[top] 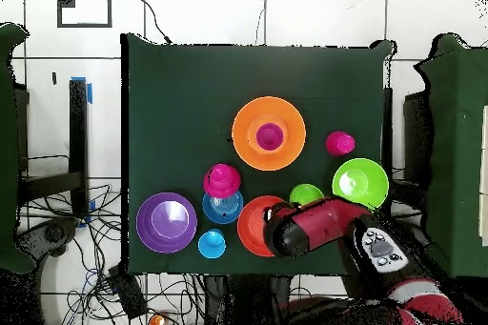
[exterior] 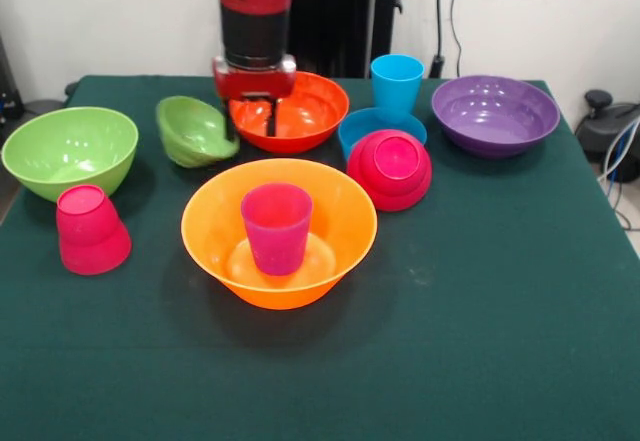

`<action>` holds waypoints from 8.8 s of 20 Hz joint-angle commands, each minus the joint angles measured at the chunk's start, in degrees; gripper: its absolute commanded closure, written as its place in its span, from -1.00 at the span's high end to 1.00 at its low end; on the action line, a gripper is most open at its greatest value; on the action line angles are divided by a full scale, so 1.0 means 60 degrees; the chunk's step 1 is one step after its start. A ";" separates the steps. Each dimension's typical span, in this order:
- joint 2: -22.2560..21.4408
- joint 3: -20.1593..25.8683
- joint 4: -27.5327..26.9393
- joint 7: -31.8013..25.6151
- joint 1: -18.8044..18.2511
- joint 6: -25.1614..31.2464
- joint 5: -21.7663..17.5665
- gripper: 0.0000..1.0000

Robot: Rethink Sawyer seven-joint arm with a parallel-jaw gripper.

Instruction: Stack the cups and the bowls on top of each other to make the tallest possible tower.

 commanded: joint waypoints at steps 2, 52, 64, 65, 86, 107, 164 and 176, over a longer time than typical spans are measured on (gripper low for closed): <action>0.0300 0.0133 0.0091 0.0904 0.0368 -0.0352 0.0656 1.00; -0.3779 1.2516 -0.0316 -0.2557 -0.8844 0.2484 0.7174 -1.00; -0.1997 0.9320 -0.1889 -0.2261 -0.6463 0.3638 0.5371 -1.00; -0.1885 0.9165 -0.2003 -0.2211 -0.6348 0.3573 0.5241 -1.00; -0.1112 0.8323 -0.3356 -0.1941 -0.5569 0.3655 0.4458 -1.00; 0.0598 0.8242 -0.3746 -0.1954 -0.5004 0.5346 0.5085 -1.00; -0.0759 0.4956 -0.4784 -0.1314 -0.3056 1.1813 0.4903 -1.00; -0.1855 0.4596 -0.3394 -0.1374 -0.3322 1.3188 0.4674 -1.00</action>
